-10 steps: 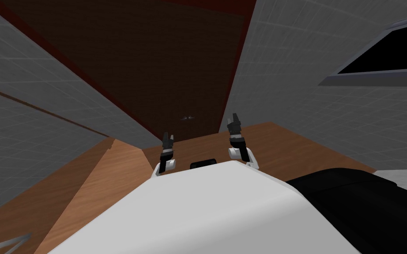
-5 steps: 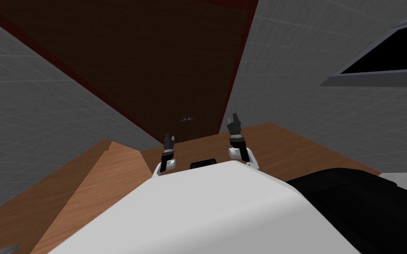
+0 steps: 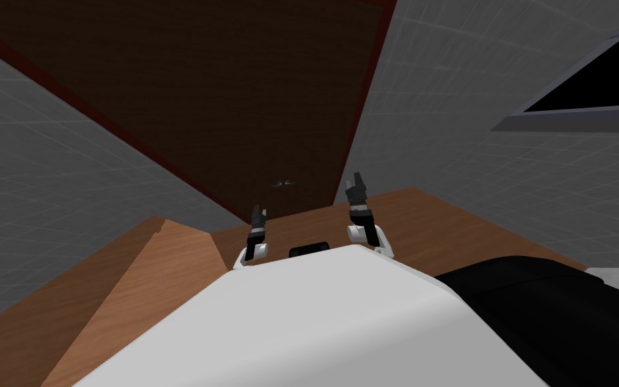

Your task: Pull the door open

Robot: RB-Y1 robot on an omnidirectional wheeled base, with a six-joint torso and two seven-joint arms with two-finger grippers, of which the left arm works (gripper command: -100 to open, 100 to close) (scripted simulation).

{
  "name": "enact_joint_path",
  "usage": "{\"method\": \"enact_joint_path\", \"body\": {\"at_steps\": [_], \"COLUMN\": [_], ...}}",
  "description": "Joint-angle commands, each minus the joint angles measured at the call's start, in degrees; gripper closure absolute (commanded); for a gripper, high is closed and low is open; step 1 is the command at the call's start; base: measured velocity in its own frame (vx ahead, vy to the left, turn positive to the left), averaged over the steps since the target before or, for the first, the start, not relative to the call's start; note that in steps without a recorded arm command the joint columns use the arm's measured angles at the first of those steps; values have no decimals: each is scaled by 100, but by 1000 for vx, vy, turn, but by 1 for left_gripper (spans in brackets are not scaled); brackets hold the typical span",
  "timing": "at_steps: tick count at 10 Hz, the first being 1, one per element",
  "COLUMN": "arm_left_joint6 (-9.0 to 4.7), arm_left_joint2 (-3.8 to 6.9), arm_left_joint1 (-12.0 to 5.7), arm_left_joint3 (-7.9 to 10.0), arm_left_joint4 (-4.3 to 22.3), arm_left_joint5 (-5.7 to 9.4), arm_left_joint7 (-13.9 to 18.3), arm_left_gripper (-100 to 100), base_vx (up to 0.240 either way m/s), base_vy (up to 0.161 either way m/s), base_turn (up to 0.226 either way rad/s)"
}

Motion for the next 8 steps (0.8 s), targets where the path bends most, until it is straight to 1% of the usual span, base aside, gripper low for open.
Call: {"method": "enact_joint_path", "body": {"at_steps": [1,8], "arm_left_joint6": [-66,-239], "arm_left_joint2": [26,136], "arm_left_joint1": [-89,-445], "arm_left_joint3": [7,36], "arm_left_joint4": [267,1250], "arm_left_joint5": [20,108], "arm_left_joint7": [9,54], "arm_left_gripper": [-100,-100], "base_vx": [102,96], "base_vy": [-12,-9], "base_turn": [-7,-6]}}
